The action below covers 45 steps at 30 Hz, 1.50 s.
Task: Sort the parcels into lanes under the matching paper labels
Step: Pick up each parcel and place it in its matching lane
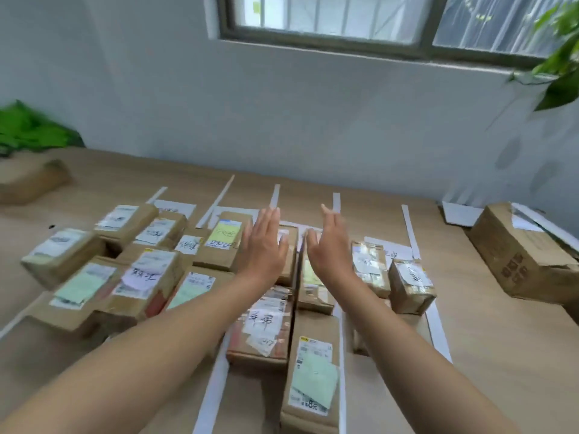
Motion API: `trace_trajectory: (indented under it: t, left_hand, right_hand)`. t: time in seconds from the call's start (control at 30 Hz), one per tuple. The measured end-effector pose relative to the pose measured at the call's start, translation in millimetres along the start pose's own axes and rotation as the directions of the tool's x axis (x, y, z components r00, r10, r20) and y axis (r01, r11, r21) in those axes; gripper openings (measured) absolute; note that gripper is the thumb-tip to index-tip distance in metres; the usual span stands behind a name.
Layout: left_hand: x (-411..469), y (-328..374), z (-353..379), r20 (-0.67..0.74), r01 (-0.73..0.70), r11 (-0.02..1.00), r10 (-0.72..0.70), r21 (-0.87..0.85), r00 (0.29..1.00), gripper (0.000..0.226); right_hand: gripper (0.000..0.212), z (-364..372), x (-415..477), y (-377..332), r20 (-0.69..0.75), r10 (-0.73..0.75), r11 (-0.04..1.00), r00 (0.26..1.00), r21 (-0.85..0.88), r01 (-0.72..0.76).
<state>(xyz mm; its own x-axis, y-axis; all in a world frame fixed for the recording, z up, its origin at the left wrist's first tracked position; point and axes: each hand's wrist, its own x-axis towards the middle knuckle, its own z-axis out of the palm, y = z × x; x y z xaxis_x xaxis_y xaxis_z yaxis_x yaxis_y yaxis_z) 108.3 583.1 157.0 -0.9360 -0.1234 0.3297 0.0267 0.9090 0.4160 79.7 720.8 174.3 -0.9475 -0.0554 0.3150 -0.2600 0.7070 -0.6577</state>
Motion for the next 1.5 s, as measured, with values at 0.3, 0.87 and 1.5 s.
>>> trace_trajectory:
  t: [0.3, 0.87, 1.5]
  left_hand:
    - [-92.3, -255.3, -230.6, -0.330, 0.312, 0.899, -0.207, 0.308, 0.921, 0.062]
    - [-254.2, -543.4, -401.7, -0.453, 0.601, 0.686, -0.419, 0.410, 0.787, 0.060]
    - [-87.7, -791.3, -387.9, -0.163, 0.445, 0.802, -0.416, 0.398, 0.895, 0.058]
  right_hand:
    - [0.074, 160.9, -55.9, -293.4, 0.147, -0.495, 0.869, 0.857, 0.076, 0.489]
    - [0.073, 410.4, -195.5, -536.1, 0.367, -0.667, 0.740, 0.649, 0.224, 0.634]
    - [0.073, 608.1, -33.9, -585.2, 0.495, -0.387, 0.909, 0.778, 0.062, 0.413]
